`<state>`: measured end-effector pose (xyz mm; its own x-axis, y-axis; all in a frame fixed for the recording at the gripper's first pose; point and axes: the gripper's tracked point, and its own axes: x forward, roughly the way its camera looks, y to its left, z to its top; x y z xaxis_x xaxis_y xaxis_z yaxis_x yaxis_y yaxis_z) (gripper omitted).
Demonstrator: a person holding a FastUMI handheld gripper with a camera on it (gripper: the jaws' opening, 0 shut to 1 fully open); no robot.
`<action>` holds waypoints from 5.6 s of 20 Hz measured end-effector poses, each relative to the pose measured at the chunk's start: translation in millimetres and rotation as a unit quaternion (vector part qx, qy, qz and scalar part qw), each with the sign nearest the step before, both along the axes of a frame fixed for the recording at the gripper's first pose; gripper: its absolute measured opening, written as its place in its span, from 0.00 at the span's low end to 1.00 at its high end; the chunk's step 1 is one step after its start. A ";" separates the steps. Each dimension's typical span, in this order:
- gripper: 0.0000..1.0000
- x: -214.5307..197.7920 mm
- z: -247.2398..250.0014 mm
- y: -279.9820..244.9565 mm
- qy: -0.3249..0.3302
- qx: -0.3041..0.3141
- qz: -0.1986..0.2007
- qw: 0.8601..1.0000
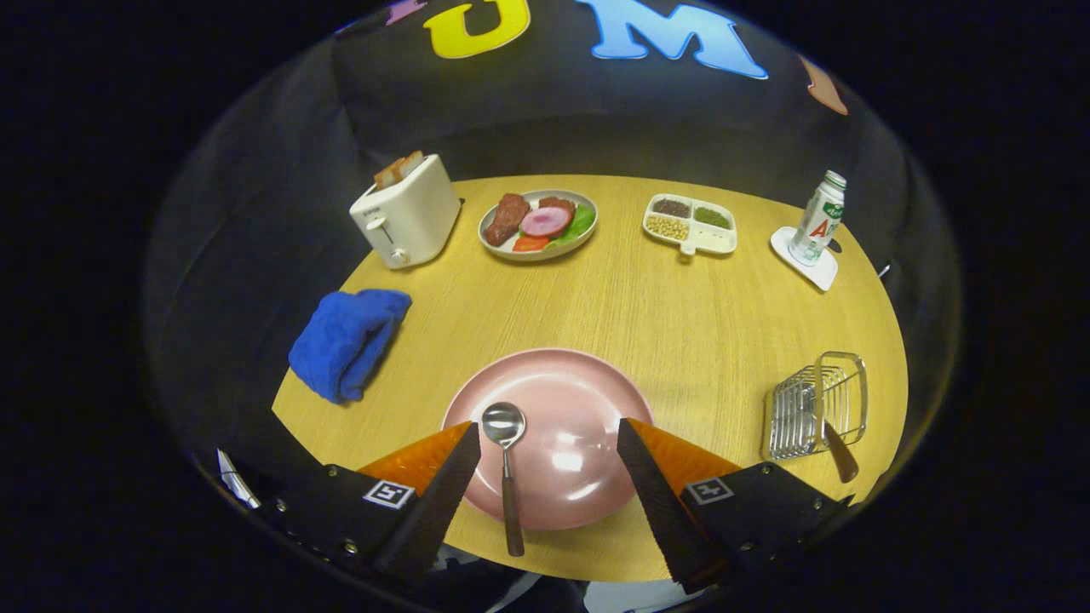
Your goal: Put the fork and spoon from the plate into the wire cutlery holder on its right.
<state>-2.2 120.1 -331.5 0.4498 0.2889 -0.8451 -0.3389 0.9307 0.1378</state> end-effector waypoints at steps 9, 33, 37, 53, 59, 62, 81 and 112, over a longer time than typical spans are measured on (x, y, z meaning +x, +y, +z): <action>0.86 -46.4 -73.4 16.5 0.088 -0.062 0.071 0.992; 0.05 -36.0 -46.3 10.2 0.094 0.032 -0.006 0.995; 0.05 -23.6 -29.5 -3.9 0.079 0.044 -0.028 0.996; 0.05 29.7 61.1 -127.3 0.007 0.099 -0.174 0.980; 0.05 30.5 74.7 -209.3 -0.014 0.086 -0.241 0.966; 0.05 19.0 68.5 -235.0 -0.005 0.076 -0.261 0.962; 0.05 -15.9 -3.9 -254.2 0.125 0.026 -0.262 0.957; 0.98 18.4 26.6 -265.4 0.064 0.056 -0.294 0.952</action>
